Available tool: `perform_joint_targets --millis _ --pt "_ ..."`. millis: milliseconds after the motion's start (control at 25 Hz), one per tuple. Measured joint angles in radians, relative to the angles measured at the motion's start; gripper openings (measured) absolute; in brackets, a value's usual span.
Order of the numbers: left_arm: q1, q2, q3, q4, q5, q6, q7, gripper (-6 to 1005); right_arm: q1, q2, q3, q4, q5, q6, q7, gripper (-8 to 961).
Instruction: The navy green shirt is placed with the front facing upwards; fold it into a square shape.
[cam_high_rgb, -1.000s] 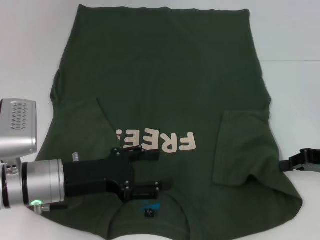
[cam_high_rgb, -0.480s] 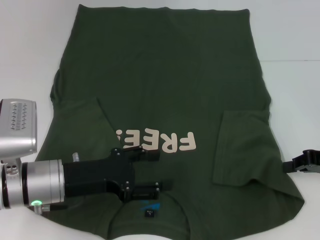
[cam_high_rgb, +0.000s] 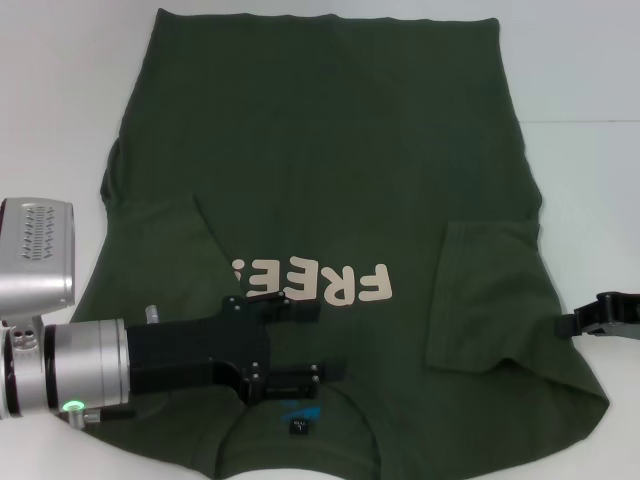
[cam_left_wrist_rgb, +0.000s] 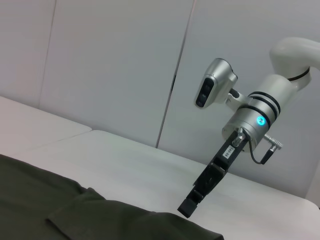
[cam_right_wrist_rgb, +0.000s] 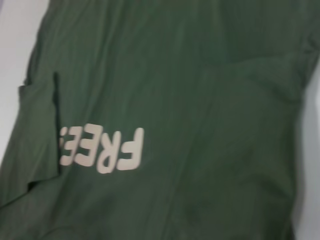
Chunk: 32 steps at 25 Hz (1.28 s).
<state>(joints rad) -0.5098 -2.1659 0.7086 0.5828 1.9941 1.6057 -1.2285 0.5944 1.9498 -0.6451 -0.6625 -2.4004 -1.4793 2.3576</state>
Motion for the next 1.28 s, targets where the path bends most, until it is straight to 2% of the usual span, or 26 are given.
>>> perform_joint_targets --millis 280,760,1160,1280 --pt "0.0 0.0 0.0 -0.001 0.0 -0.003 0.0 800 0.001 0.0 -0.003 0.0 0.024 -0.011 -0.021 87" --pt "-0.001 0.0 -0.001 -0.001 -0.001 -0.007 0.0 800 -0.029 -0.03 0.011 0.002 0.018 -0.012 -0.014 130" --pt "0.001 0.0 -0.002 -0.003 -0.004 -0.014 0.0 801 -0.039 -0.031 0.002 0.013 0.011 0.005 -0.011 590" --pt "0.0 0.0 -0.002 -0.003 -0.007 -0.014 0.0 801 -0.04 -0.026 0.002 0.014 0.008 0.009 -0.011 610"
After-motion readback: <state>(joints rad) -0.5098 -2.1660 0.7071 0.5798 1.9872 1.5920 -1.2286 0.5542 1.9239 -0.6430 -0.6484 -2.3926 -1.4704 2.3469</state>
